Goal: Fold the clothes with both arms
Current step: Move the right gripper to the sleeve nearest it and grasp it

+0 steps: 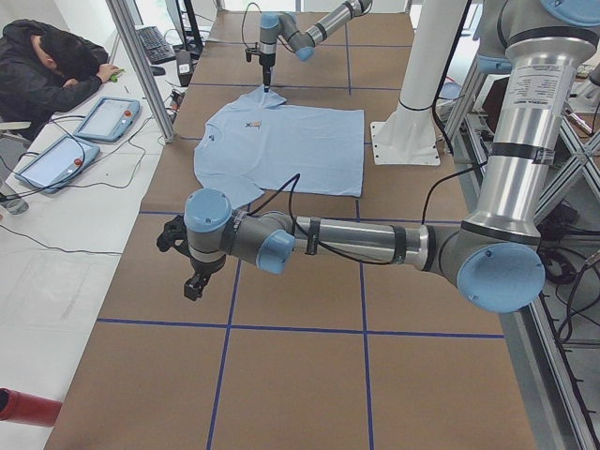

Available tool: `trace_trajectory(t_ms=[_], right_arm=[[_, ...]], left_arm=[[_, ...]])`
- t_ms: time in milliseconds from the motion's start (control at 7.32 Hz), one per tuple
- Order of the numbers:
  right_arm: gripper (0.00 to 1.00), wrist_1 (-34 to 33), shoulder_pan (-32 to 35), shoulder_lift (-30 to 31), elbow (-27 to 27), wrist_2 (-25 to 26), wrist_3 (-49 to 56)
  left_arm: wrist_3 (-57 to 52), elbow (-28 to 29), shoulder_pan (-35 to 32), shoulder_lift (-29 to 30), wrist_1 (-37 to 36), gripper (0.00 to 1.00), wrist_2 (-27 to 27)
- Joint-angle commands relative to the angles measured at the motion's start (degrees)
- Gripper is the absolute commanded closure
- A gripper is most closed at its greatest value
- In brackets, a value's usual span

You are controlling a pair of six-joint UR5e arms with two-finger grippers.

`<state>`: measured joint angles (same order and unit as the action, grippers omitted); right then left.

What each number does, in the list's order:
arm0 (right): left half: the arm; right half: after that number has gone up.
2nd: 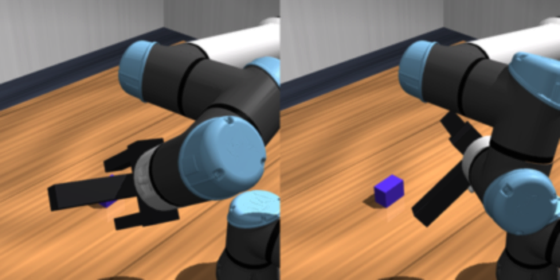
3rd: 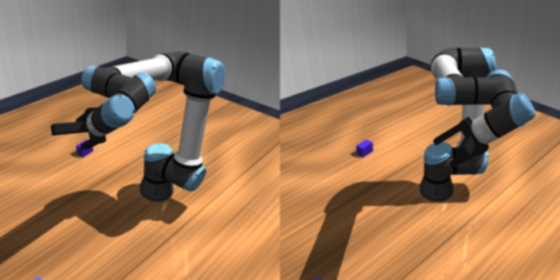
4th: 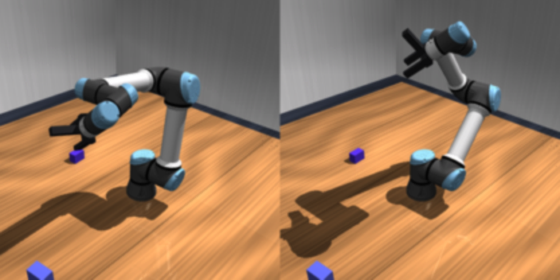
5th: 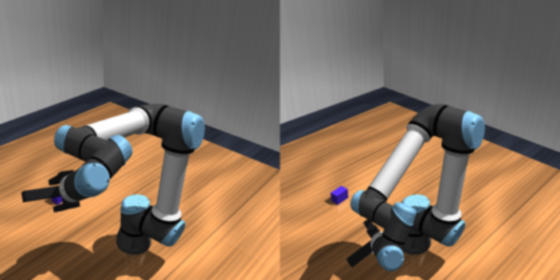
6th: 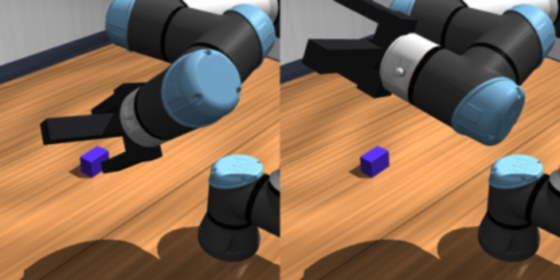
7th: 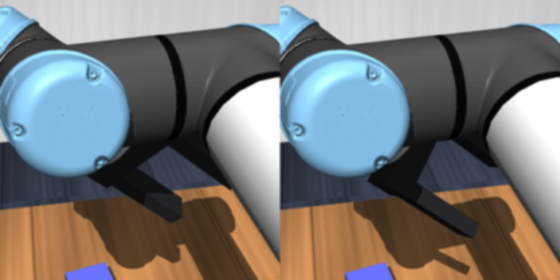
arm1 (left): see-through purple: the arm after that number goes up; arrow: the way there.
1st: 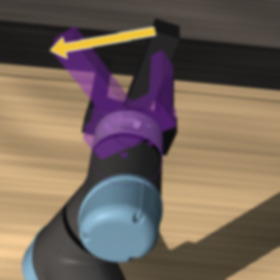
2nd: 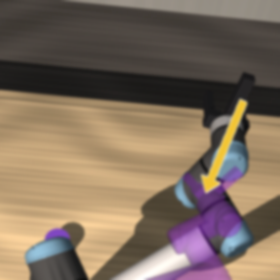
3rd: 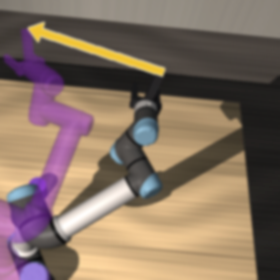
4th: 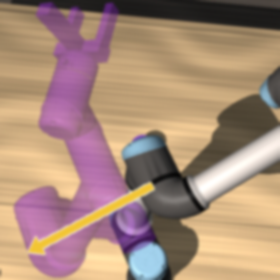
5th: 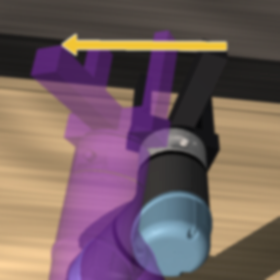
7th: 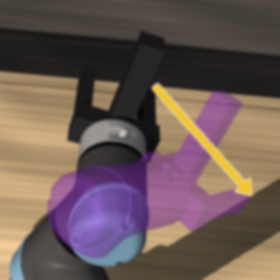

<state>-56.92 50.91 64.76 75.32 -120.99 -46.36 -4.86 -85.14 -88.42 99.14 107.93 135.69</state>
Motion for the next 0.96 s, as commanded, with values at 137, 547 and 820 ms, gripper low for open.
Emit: trace_trajectory(t_ms=[137,547,820], right_arm=[[0.11,-1.27,0.41,-0.07,-0.17,1.72,0.39],[0.5,-1.27,0.42,-0.07,-0.17,1.99,0.39],[0.53,-1.27,0.42,-0.07,-0.26,2.08,0.39]], left_arm=[[-0.07,0.67,0.0,-0.09,0.79,0.0,0.01],[-0.07,1.12,0.0,-0.26,1.94,0.0,0.01],[-0.07,1.03,0.0,-0.26,1.94,0.0,0.01]])
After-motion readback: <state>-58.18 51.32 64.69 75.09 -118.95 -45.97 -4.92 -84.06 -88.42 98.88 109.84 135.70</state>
